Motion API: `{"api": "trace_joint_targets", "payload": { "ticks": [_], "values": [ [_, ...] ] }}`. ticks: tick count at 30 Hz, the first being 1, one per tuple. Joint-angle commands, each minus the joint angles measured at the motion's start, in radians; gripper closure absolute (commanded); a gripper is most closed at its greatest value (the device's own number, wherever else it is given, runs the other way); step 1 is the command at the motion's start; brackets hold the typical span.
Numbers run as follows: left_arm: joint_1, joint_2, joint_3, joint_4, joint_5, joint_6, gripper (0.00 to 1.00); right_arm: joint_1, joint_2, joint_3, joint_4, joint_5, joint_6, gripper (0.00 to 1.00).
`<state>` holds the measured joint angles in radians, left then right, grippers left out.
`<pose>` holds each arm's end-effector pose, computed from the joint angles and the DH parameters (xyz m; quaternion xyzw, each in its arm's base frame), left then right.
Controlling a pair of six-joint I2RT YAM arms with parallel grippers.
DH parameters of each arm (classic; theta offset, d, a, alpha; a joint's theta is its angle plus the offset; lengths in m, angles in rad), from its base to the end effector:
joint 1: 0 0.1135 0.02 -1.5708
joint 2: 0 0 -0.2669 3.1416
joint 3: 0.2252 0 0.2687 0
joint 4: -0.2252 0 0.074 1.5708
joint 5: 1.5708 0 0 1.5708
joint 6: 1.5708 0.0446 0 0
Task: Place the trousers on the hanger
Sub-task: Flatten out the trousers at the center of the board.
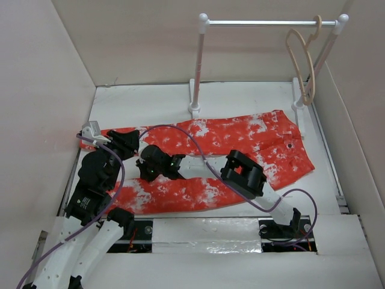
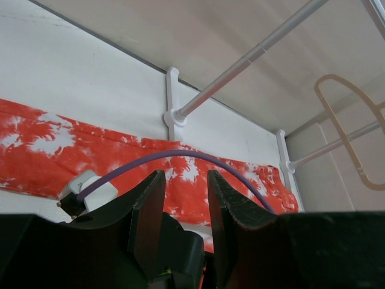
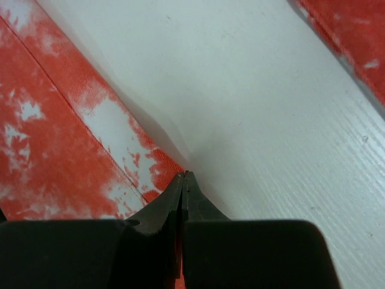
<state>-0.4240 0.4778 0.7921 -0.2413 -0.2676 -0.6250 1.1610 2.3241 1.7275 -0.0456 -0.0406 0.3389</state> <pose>0.1235 -0.0428 0.3828 -0.1649 0.6615 -0.2849 0.6738 0.2166 0.5033 0.1397 -0.3655 0.8159 0.3184 0.3152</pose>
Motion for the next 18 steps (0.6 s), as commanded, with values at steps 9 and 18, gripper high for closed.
{"api": "trace_joint_targets", "payload": {
  "ticks": [9,18],
  "values": [
    [0.001,0.030,-0.094,0.037,-0.128,-0.143,0.60,-0.167,0.047,0.318,-0.072,-0.007,0.049,1.00],
    [0.001,0.082,-0.249,0.036,-0.275,-0.326,0.37,-0.221,-0.035,0.215,0.013,-0.062,0.068,0.17]
  ]
}}
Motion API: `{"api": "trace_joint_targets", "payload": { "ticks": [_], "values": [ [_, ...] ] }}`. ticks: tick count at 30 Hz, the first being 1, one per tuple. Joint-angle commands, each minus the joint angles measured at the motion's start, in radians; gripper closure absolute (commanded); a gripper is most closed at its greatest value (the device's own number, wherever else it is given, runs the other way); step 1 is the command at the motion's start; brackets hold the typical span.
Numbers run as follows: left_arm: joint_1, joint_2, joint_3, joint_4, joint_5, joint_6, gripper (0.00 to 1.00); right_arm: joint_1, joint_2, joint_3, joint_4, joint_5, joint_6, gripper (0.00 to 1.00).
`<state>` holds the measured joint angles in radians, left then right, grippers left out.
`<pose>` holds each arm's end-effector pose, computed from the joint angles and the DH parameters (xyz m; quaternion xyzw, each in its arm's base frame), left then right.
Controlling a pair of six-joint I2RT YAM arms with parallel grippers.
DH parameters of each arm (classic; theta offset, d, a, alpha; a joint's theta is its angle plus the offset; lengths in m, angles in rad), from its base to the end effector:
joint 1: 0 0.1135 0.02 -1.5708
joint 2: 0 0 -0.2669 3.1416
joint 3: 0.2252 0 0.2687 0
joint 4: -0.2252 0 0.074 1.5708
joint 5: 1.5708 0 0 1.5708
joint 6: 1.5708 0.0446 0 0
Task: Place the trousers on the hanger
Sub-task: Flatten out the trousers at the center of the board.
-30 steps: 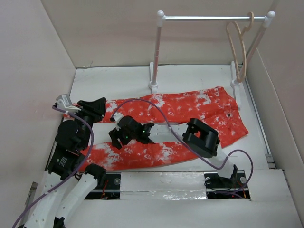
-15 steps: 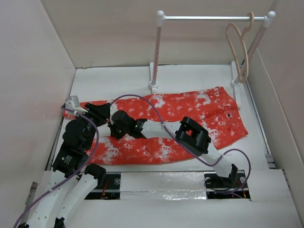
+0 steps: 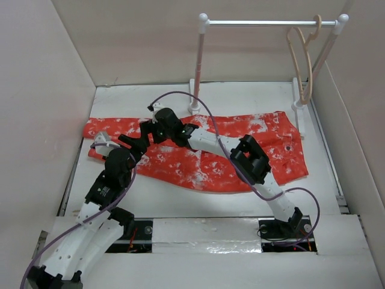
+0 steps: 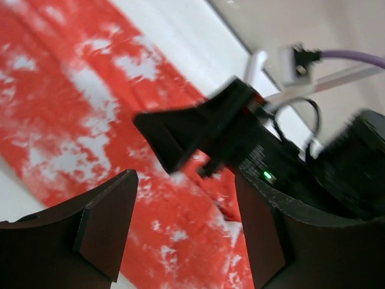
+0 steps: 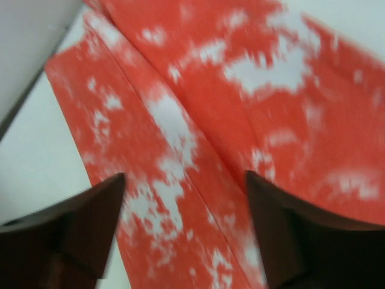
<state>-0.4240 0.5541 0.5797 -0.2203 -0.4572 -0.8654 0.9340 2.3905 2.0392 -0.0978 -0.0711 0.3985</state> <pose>0.1587 -0.0500 0.2986 -0.3051 0.7026 -0.2318 0.5996 0.3473 0.4750 0.2104 -0.2421 0.8111 0.3522 0.3993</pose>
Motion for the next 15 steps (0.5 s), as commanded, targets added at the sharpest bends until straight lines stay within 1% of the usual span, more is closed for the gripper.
{"api": "trace_joint_targets", "payload": {
  "ticks": [1,2,3,4,5,6,7,8,9,10,11,12,13,14,15],
  "values": [
    [0.017,0.009,-0.050,0.009,-0.098,-0.104,0.37,-0.009,-0.143,-0.141,0.082,-0.029,0.005,0.06],
    [0.030,0.012,-0.073,-0.013,-0.115,-0.148,0.37,-0.018,-0.215,-0.208,0.087,-0.033,-0.003,0.04],
    [0.054,0.012,-0.086,-0.017,-0.118,-0.159,0.37,-0.018,-0.253,-0.243,0.086,-0.042,-0.010,0.04],
    [0.054,0.010,-0.098,-0.019,-0.127,-0.173,0.37,-0.029,-0.295,-0.285,0.087,-0.041,-0.019,0.06],
    [0.063,0.010,-0.127,-0.014,-0.139,-0.187,0.37,-0.029,-0.392,-0.339,0.101,-0.030,-0.036,0.10],
    [0.064,0.012,-0.139,-0.010,-0.162,-0.204,0.37,-0.029,-0.445,-0.469,0.165,-0.006,-0.039,0.27],
    [0.089,0.020,-0.149,-0.007,-0.173,-0.213,0.36,-0.029,-0.497,-0.538,0.193,0.004,-0.043,0.43],
    [0.105,0.044,-0.161,0.001,-0.181,-0.216,0.35,-0.029,-0.549,-0.603,0.213,0.014,-0.040,0.65],
    [0.123,0.061,-0.162,0.009,-0.173,-0.213,0.35,-0.029,-0.647,-0.725,0.242,0.023,-0.036,0.85],
    [0.145,0.084,-0.165,0.018,-0.161,-0.205,0.36,-0.029,-0.693,-0.785,0.257,0.027,-0.035,1.00],
    [0.201,0.133,-0.170,0.028,-0.118,-0.217,0.38,-0.015,-0.741,-0.842,0.270,0.030,-0.032,1.00],
    [0.237,0.153,-0.173,0.041,-0.089,-0.225,0.40,-0.015,-0.833,-0.896,0.286,0.040,-0.035,1.00],
    [0.275,0.168,-0.182,0.064,-0.052,-0.227,0.42,-0.005,-0.879,-0.991,0.287,0.057,-0.039,1.00],
    [0.312,0.196,-0.199,0.115,-0.022,-0.224,0.45,-0.004,-0.925,-1.037,0.288,0.073,-0.044,1.00],
    [0.391,0.208,-0.201,0.131,0.024,-0.221,0.45,0.006,-0.968,-1.082,0.297,0.133,-0.044,1.00]
  ]
}}
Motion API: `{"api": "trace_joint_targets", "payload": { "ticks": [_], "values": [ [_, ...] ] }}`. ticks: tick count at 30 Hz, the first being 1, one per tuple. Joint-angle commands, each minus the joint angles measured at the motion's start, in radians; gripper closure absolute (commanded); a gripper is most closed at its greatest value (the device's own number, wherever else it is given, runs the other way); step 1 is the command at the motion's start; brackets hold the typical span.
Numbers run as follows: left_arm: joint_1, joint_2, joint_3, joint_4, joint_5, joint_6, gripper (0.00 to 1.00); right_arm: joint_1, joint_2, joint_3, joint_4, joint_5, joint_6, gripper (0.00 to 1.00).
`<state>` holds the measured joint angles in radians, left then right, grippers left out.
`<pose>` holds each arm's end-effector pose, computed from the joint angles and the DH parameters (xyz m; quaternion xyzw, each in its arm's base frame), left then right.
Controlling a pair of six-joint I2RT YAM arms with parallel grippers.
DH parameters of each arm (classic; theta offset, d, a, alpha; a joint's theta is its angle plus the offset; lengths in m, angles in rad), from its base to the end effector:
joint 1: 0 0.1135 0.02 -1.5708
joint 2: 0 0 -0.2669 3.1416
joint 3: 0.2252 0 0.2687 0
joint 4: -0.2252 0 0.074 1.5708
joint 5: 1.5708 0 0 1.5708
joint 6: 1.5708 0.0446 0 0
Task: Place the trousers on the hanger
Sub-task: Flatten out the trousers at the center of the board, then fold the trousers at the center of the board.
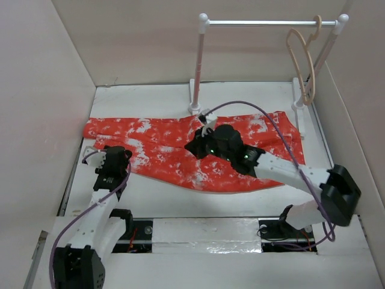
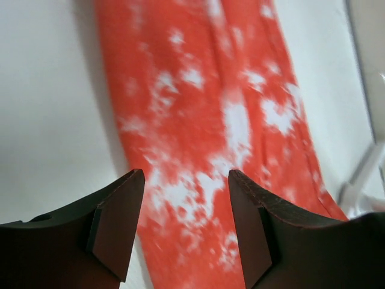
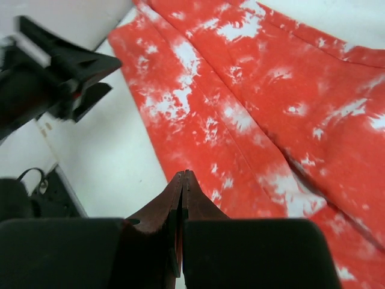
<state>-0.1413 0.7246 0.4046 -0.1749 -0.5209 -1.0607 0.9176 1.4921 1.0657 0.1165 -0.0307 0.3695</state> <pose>0.1881 -0.0043 0.2115 -0.4864 0.6851 -0.0976 0.5334 0.2270 0.2988 0.2897 -0.2273 0.7751 0.3636 0.4641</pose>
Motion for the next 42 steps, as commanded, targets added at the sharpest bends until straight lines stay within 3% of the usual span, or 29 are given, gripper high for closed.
{"api": "trace_joint_targets", "payload": {
  "ticks": [1,6,7,8,10,17,22,25,26,31,40,41,42],
  "values": [
    [0.150,0.053,-0.021,0.100,0.107,-0.016,0.45,0.023,-0.148,-0.181,0.078,0.109,-0.017,1.00],
    [0.348,0.205,0.045,0.087,0.197,0.011,0.46,-0.049,-0.317,-0.322,0.048,0.137,-0.047,0.94],
    [0.405,0.226,0.048,0.089,0.208,0.013,0.47,-0.092,-0.329,-0.334,0.043,0.123,-0.052,0.91],
    [0.434,0.266,0.060,0.089,0.213,0.019,0.55,-0.112,-0.345,-0.351,0.037,0.106,-0.052,0.90],
    [0.501,0.304,0.069,0.097,0.219,0.051,0.57,-0.146,-0.354,-0.366,0.029,0.057,-0.055,0.87],
    [0.526,0.551,0.197,0.140,0.291,0.168,0.42,-0.180,-0.371,-0.403,0.077,-0.070,-0.064,0.85],
    [0.526,0.608,0.218,0.153,0.271,0.177,0.44,-0.169,-0.348,-0.389,0.068,-0.066,-0.067,0.84],
    [0.526,0.636,0.223,0.155,0.266,0.171,0.74,-0.169,-0.336,-0.386,0.064,-0.066,-0.069,0.84],
    [0.526,0.641,0.221,0.149,0.253,0.165,0.90,-0.169,-0.334,-0.382,0.057,-0.061,-0.069,0.84],
    [0.526,0.624,0.237,0.147,0.254,0.177,1.00,-0.169,-0.348,-0.391,0.055,-0.054,-0.067,0.82],
    [0.526,0.521,0.188,0.140,0.246,0.176,1.00,-0.209,-0.395,-0.417,0.066,-0.063,-0.063,0.81],
    [0.526,0.532,0.192,0.126,0.236,0.174,0.71,-0.209,-0.397,-0.421,0.072,-0.063,-0.063,0.81],
    [0.526,0.541,0.195,0.130,0.245,0.182,0.56,-0.209,-0.397,-0.424,0.080,-0.067,-0.066,0.81]
  ]
}}
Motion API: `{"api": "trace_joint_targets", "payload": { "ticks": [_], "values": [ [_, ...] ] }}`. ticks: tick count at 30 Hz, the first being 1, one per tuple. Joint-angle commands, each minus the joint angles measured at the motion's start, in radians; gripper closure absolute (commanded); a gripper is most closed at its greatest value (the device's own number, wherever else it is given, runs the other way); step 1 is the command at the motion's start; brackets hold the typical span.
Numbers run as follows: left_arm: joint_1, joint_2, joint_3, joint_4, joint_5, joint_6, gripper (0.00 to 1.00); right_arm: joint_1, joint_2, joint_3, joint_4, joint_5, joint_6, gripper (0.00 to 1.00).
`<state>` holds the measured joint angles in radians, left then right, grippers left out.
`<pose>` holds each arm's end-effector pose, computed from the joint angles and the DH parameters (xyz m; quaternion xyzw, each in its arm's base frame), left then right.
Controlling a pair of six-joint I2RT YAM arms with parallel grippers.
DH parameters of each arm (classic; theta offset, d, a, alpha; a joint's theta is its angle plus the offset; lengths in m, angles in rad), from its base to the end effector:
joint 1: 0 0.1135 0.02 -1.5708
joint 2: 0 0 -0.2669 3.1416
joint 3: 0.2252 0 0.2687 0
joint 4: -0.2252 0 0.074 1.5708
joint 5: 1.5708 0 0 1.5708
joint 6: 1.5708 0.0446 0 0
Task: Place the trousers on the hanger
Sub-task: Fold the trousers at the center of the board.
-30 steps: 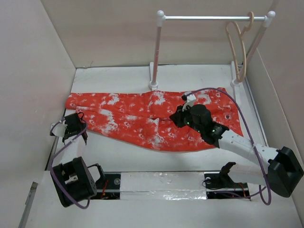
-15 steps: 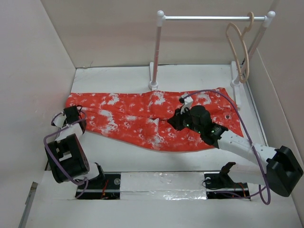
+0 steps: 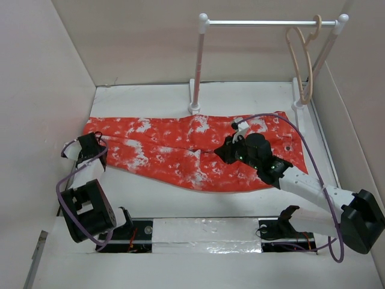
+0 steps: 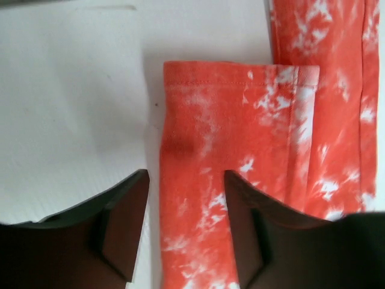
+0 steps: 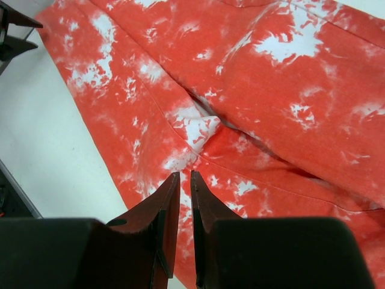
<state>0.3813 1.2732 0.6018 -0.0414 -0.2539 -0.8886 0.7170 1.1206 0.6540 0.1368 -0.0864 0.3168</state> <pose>0.2490 0.1119 0.1761 -0.5774 0.6950 0.0079 0.4283 0.2061 0.1848 0.2512 -0.1862 0.7916 0.3176 0.4876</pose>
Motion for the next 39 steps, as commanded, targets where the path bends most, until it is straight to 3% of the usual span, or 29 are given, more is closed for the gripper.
{"api": "trace_joint_targets", "payload": {
  "ticks": [1,2,4,10,13,14,15,19,21,26,28,34,39],
  "values": [
    [0.004,0.009,0.003,-0.003,-0.013,0.010,0.47,-0.020,-0.027,-0.013,0.058,-0.030,-0.013,0.82],
    [0.004,0.037,0.019,-0.021,-0.013,0.005,0.37,-0.021,-0.025,-0.013,0.058,-0.044,-0.013,0.82],
    [0.004,0.057,0.026,-0.026,-0.030,0.011,0.37,-0.021,-0.031,-0.010,0.049,-0.055,-0.016,0.82],
    [0.004,0.112,0.062,-0.037,-0.041,0.013,0.49,-0.030,-0.028,-0.008,0.049,-0.062,-0.015,0.82],
    [0.004,0.136,0.078,-0.031,-0.056,0.013,0.66,-0.030,-0.028,-0.008,0.049,-0.062,-0.016,0.82],
    [0.004,0.156,0.087,-0.022,-0.058,0.017,0.87,-0.030,-0.028,-0.008,0.050,-0.059,-0.015,0.82],
    [0.014,0.167,0.095,-0.023,-0.056,0.020,0.98,-0.030,-0.028,-0.008,0.043,-0.053,-0.015,0.82],
    [0.014,0.141,0.112,-0.043,-0.030,0.017,1.00,-0.050,-0.042,-0.014,0.030,0.008,-0.007,0.81],
    [0.004,0.046,0.099,-0.034,0.002,0.022,1.00,-0.068,-0.045,-0.019,0.017,0.033,0.010,0.80],
    [-0.019,-0.264,0.047,-0.020,0.091,0.020,1.00,-0.212,-0.059,-0.022,-0.065,0.135,0.083,0.66],
    [-0.019,-0.355,0.042,-0.034,0.117,0.027,1.00,-0.279,-0.077,-0.072,-0.033,0.097,0.134,0.57],
    [-0.030,-0.685,0.069,-0.106,0.197,0.069,1.00,-0.579,-0.192,-0.186,-0.025,-0.044,0.231,0.51],
    [-0.045,-0.878,0.070,-0.130,0.255,0.071,1.00,-0.766,-0.303,-0.185,-0.299,0.045,0.290,0.50]
  ]
}}
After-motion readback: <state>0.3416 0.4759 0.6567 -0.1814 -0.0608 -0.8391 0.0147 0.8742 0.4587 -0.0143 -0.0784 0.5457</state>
